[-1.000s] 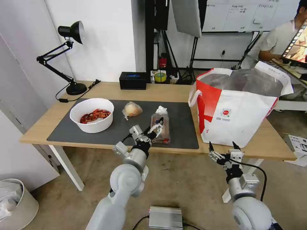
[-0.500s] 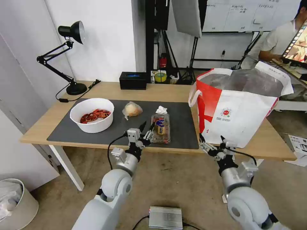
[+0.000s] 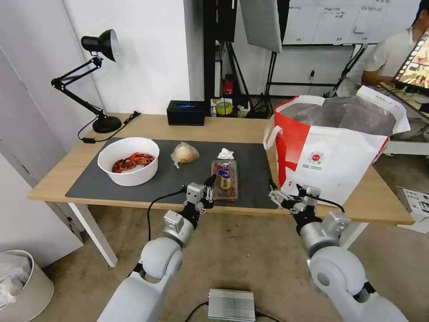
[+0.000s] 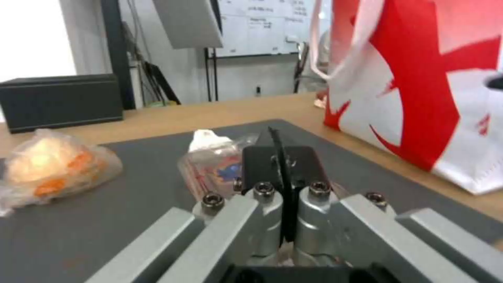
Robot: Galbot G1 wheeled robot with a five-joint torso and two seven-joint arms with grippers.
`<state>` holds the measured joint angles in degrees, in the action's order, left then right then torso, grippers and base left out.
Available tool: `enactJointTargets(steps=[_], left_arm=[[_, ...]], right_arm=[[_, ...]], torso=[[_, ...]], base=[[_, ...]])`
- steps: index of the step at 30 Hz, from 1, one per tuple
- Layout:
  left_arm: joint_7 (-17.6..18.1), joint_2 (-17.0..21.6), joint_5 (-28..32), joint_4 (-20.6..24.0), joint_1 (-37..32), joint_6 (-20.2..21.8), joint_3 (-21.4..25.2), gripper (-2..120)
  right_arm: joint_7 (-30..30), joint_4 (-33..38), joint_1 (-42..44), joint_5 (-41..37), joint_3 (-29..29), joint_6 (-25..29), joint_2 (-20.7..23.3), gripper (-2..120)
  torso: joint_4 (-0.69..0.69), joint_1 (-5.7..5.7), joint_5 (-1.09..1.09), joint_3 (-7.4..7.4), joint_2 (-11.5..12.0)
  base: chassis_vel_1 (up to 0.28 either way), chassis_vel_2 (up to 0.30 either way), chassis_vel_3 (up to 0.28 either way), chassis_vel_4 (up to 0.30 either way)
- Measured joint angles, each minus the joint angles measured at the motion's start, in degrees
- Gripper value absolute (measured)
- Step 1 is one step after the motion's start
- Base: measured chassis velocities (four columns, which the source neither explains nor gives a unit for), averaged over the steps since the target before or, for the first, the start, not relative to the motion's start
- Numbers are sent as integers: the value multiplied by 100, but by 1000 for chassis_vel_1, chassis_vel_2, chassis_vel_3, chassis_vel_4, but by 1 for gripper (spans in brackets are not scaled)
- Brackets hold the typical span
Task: Pick up the trash from the table and place it into the takeout bag.
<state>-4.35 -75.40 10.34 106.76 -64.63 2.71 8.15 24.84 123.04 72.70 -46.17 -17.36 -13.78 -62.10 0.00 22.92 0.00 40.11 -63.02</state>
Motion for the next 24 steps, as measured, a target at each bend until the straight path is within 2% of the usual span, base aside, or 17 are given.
enactJointTargets(steps=[6, 11, 24], left_arm=[[-113, 34, -165, -65, -26, -70, 1, 0], [-161, 8, -299, -260, 14, -147, -37, 0], [-250, -45, -549, -489, 110, -254, -116, 0]], right_arm=[[246, -144, -609, -630, 233, -220, -42, 100], [390, -636, -1254, -911, 587, -345, -260, 100], [539, -1255, -1858, -1501, 929, -529, -648, 100]], torso=[[1, 0, -1, 0, 0], [1, 0, 0, 0, 0], [0, 0, 0, 0, 0]], base=[[0, 0, 0, 0], [0, 0, 0, 0], [0, 0, 0, 0]])
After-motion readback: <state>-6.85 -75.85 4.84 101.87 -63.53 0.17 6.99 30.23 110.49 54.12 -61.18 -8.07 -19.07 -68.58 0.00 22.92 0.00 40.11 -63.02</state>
